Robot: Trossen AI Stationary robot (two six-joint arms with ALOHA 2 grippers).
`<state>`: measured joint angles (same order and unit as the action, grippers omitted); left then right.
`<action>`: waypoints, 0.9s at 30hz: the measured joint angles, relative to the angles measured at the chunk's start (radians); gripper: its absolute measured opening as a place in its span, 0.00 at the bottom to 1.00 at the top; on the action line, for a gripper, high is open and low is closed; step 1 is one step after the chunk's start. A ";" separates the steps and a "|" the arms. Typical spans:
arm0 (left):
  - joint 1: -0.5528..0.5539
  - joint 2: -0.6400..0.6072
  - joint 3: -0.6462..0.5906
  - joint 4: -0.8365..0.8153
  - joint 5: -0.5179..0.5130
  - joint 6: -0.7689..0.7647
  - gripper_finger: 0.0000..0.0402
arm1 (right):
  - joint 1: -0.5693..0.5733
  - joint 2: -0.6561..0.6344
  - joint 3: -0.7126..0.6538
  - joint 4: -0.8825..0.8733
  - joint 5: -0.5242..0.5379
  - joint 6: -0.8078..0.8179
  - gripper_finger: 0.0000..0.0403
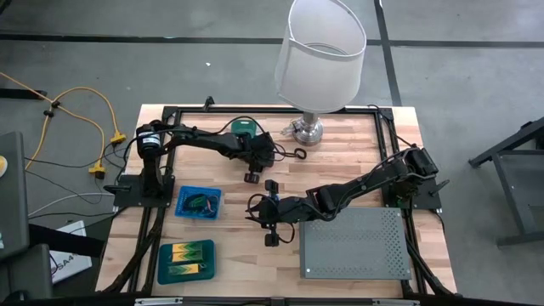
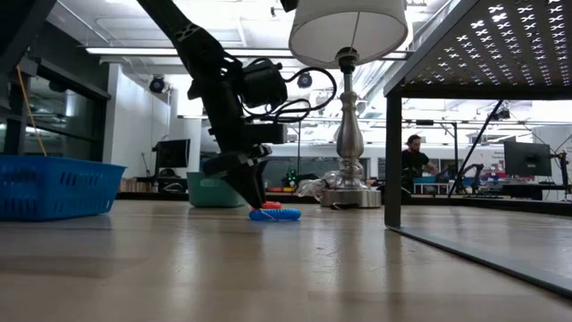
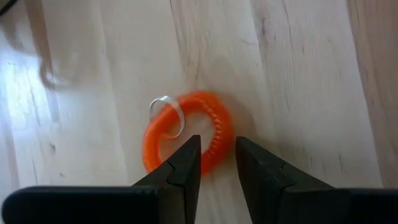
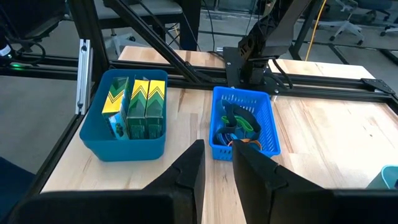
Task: Pick & Place Office Desk Supplies
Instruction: Put the orange spring rubberband into the green bin
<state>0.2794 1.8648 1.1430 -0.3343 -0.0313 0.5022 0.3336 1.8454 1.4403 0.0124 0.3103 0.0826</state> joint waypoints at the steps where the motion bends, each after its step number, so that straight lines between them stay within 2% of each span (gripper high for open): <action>1: 0.000 0.000 0.000 -0.001 0.002 -0.001 0.23 | 0.000 0.000 0.000 0.000 0.000 0.000 0.17; 15: -0.007 0.000 0.000 -0.003 0.007 -0.002 0.22 | 0.000 0.000 0.000 0.000 0.000 0.000 0.17; 27: -0.007 0.000 0.000 -0.004 0.009 -0.002 0.10 | 0.000 0.000 0.000 0.000 0.000 0.000 0.17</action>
<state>0.2726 1.8648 1.1427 -0.3378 -0.0219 0.4999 0.3338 1.8454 1.4403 0.0122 0.3103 0.0826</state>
